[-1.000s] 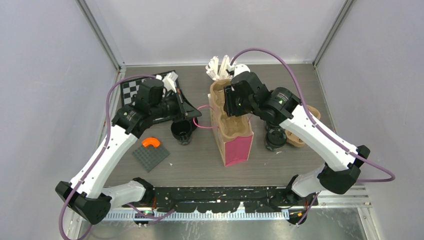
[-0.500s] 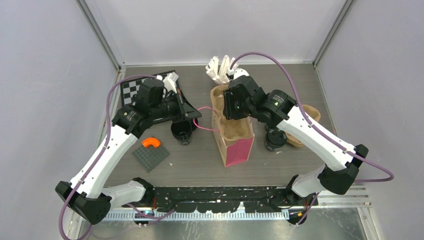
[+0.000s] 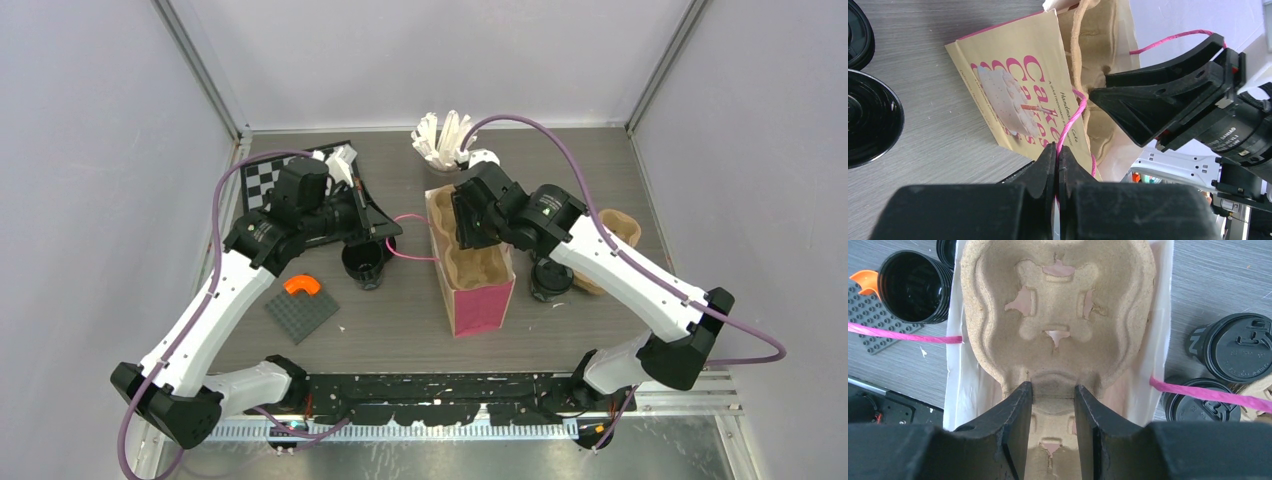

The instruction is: Pack the takeout coffee

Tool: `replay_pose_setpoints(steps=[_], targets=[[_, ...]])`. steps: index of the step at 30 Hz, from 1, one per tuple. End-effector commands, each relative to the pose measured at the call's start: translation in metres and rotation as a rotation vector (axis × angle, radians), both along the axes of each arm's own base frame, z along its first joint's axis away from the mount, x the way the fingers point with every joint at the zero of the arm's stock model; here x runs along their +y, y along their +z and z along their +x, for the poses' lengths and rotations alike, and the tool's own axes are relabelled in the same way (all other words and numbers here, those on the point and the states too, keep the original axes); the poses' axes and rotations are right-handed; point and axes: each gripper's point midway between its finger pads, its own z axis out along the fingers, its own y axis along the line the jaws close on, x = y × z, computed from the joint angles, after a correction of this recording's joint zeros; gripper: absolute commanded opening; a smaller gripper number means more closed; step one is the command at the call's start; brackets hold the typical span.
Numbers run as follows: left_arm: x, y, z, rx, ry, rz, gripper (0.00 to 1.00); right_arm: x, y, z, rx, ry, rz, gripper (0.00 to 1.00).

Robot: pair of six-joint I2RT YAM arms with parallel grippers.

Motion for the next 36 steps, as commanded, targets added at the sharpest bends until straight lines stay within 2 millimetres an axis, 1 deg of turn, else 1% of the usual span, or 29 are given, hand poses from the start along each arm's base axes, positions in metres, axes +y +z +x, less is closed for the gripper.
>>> replay_pose_setpoints(steps=[1,6,12,15,19,23,25,27,29,31,36], targets=[[0.0,0.022,0.002,-0.064,-0.006,-0.027,0.0,0.002,-0.005,0.002,-0.018,-0.015,0.016,0.4],[-0.001,0.021,0.001,-0.059,-0.008,-0.033,0.0,-0.003,-0.033,-0.001,0.029,-0.054,-0.013,0.4],[-0.002,0.02,-0.003,-0.055,-0.027,-0.039,0.0,0.002,-0.054,-0.003,0.065,-0.056,-0.015,0.4],[-0.002,0.021,-0.005,-0.058,-0.034,-0.04,0.0,0.004,-0.065,-0.003,0.084,-0.055,-0.025,0.43],[-0.002,0.019,-0.006,-0.049,-0.038,-0.047,0.0,0.006,-0.077,-0.005,0.112,-0.056,-0.041,0.48],[-0.003,0.019,-0.007,-0.047,-0.039,-0.049,0.0,0.0,-0.089,-0.006,0.124,-0.069,-0.079,0.53],[-0.003,0.019,-0.007,-0.046,-0.045,-0.05,0.0,-0.004,-0.091,-0.006,0.126,-0.076,-0.099,0.55],[-0.004,0.019,-0.008,-0.043,-0.051,-0.052,0.0,-0.006,-0.087,-0.006,0.12,-0.08,-0.105,0.58],[-0.005,0.018,-0.007,-0.041,-0.052,-0.052,0.0,-0.005,-0.076,-0.004,0.105,-0.085,-0.09,0.58],[-0.004,0.018,-0.008,-0.039,-0.054,-0.048,0.0,-0.002,-0.06,-0.003,0.092,-0.079,-0.06,0.58],[0.002,0.017,-0.008,-0.054,-0.051,0.004,0.03,0.023,-0.009,-0.01,0.076,0.008,0.106,0.58]])
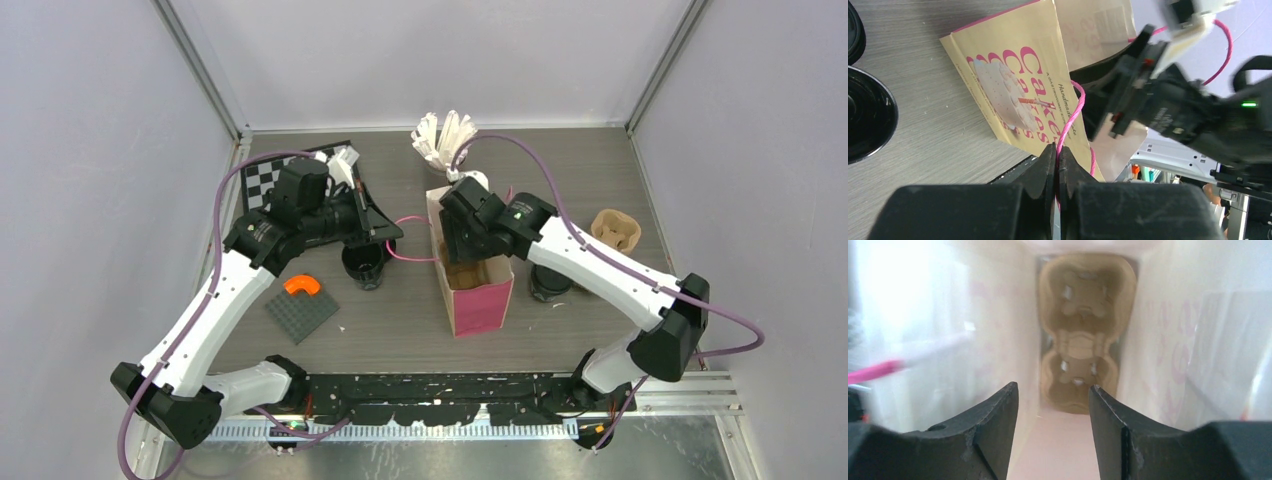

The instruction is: Pack the takeout coffee

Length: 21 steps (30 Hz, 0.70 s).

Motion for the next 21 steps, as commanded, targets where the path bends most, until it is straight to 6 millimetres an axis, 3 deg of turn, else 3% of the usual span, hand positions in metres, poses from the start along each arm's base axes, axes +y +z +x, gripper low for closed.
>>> replay_pose_setpoints(steps=[1,4,11,14,16,19,21], targets=[[0.006,0.017,-0.002,-0.066,-0.02,0.021,0.04,0.023,0.069,-0.004,-0.074,0.044,0.21,0.59],[0.006,0.015,-0.001,-0.068,-0.025,0.039,0.04,0.023,0.094,-0.005,-0.112,0.029,0.284,0.61],[0.006,0.023,0.006,-0.121,-0.027,0.05,0.06,0.026,0.16,0.001,-0.255,0.007,0.454,0.8],[0.001,0.03,0.01,-0.137,-0.04,0.03,0.11,0.018,0.187,0.005,-0.314,-0.02,0.48,0.8],[-0.002,0.034,0.011,-0.14,-0.046,0.017,0.2,0.013,0.202,0.006,-0.354,-0.034,0.502,0.8],[-0.004,0.042,0.012,-0.151,-0.042,-0.008,0.43,0.008,0.222,0.006,-0.41,-0.043,0.55,0.8],[-0.003,0.048,0.012,-0.156,-0.034,-0.015,0.54,0.004,0.235,0.006,-0.452,-0.054,0.584,0.8]])
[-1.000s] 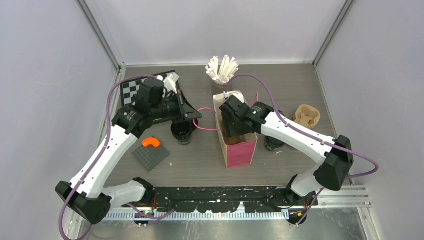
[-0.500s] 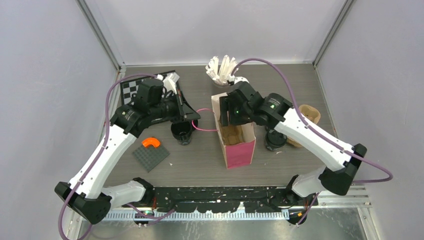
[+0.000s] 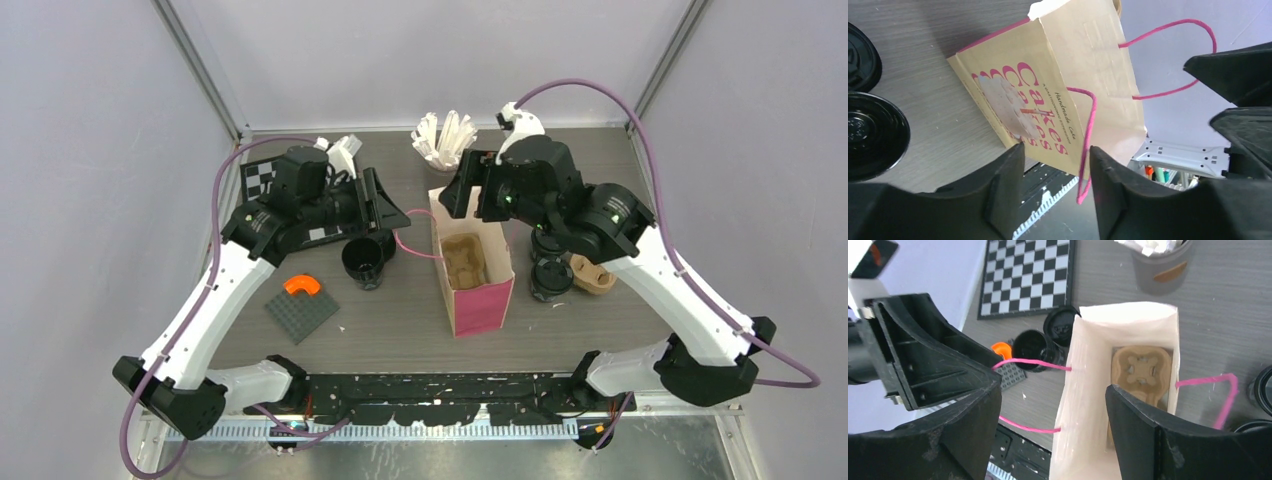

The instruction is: Pack the takeout coffee

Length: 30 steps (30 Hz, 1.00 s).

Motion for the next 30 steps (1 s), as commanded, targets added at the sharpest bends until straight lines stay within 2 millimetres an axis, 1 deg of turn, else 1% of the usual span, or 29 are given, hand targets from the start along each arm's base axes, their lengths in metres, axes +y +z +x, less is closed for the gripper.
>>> replay_pose_setpoints(steps=[1,5,7,8,9,11,13,15,18,20,22,23,24,28,30], targets=[[-0.002,0.035,0.003,-0.077,0.004,-0.061,0.57,-0.016,0.058,0.001,-0.151,-0.063,0.142,0.8],[0.004,0.026,-0.004,-0.034,0.025,-0.041,0.67,-0.033,0.067,0.003,-0.199,-0.126,0.153,0.8],[0.009,0.021,-0.009,0.001,0.047,-0.031,0.72,-0.039,0.067,-0.001,-0.203,-0.133,0.16,0.8],[0.01,0.018,-0.011,0.024,0.059,-0.028,0.77,-0.042,0.066,-0.003,-0.203,-0.133,0.157,0.8],[0.012,0.015,-0.013,0.042,0.064,-0.021,0.84,-0.047,0.064,-0.005,-0.204,-0.136,0.148,0.8],[0.013,0.012,-0.016,0.061,0.06,-0.004,0.87,-0.056,0.055,-0.006,-0.199,-0.158,0.11,0.8],[0.015,0.013,-0.018,0.051,0.049,0.009,0.89,-0.068,0.046,-0.004,-0.192,-0.212,0.073,0.8],[0.018,0.013,-0.02,0.027,0.036,0.026,0.9,-0.077,0.041,-0.004,-0.175,-0.263,0.066,0.78],[0.029,0.0,-0.024,-0.008,0.033,0.09,0.99,-0.084,0.035,-0.002,-0.148,-0.313,0.048,0.75],[0.029,-0.005,-0.028,-0.026,0.022,0.093,1.0,-0.091,0.023,0.002,-0.109,-0.374,-0.009,0.75],[0.017,0.003,-0.039,-0.045,-0.021,0.052,1.0,-0.103,0.014,0.003,-0.074,-0.442,-0.08,0.75],[0.012,0.004,-0.042,-0.039,-0.037,0.021,1.0,-0.107,0.013,0.004,-0.066,-0.462,-0.104,0.76],[0.01,0.004,-0.044,-0.028,-0.04,0.0,1.0,-0.107,0.014,0.005,-0.07,-0.459,-0.122,0.76],[0.01,0.003,-0.05,0.013,-0.014,-0.003,0.92,-0.099,0.028,0.007,-0.105,-0.388,-0.141,0.78],[0.004,0.0,-0.051,0.007,0.016,0.008,0.9,-0.099,0.028,0.003,-0.11,-0.347,-0.167,0.78]])
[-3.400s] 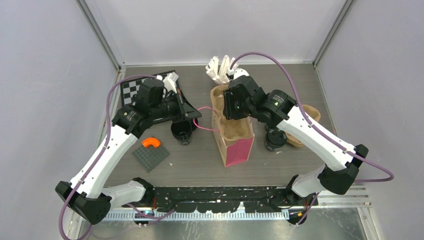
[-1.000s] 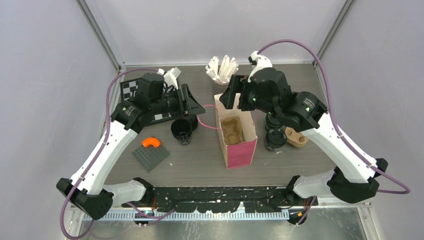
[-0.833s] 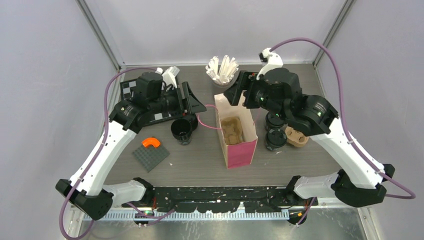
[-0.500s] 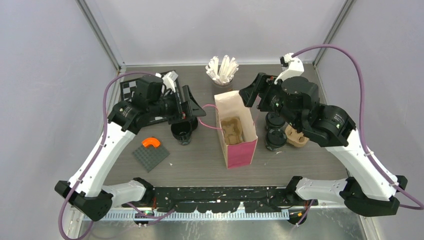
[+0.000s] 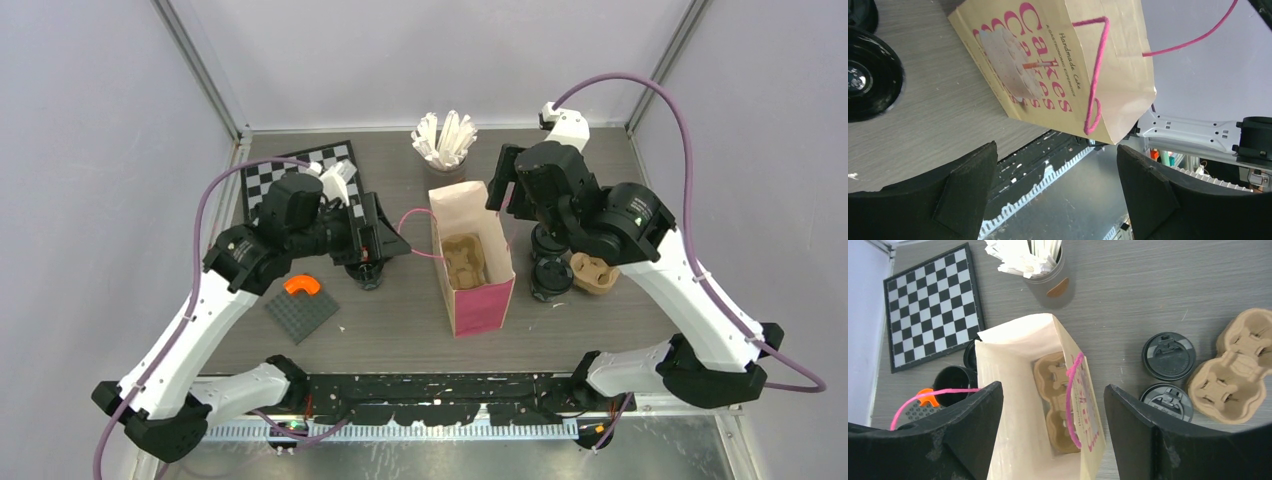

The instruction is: Pack the takeout coffee

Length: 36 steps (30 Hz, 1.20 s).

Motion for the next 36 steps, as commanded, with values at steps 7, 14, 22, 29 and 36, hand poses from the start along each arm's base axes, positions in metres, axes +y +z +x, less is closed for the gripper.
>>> replay_pose_setpoints(steps=[7,14,22,29,36], targets=[[-0.059,-0.008,0.001,-0.018,0.068,0.076,0.88,-0.033,0.013,-0.028,-0.067,0.06,-0.017,0.8],[-0.078,-0.032,0.007,0.034,0.102,0.155,0.83,-0.057,0.013,-0.037,-0.111,-0.007,0.028,0.8],[-0.07,-0.031,0.013,-0.005,0.112,0.209,0.55,-0.058,-0.005,-0.044,-0.075,-0.029,0.084,0.79],[-0.073,-0.024,0.012,-0.053,0.049,0.218,0.26,-0.057,-0.011,-0.042,-0.065,-0.032,0.067,0.8],[-0.082,-0.008,0.007,-0.148,-0.103,0.229,0.01,-0.056,-0.018,-0.041,-0.05,-0.042,0.063,0.8]])
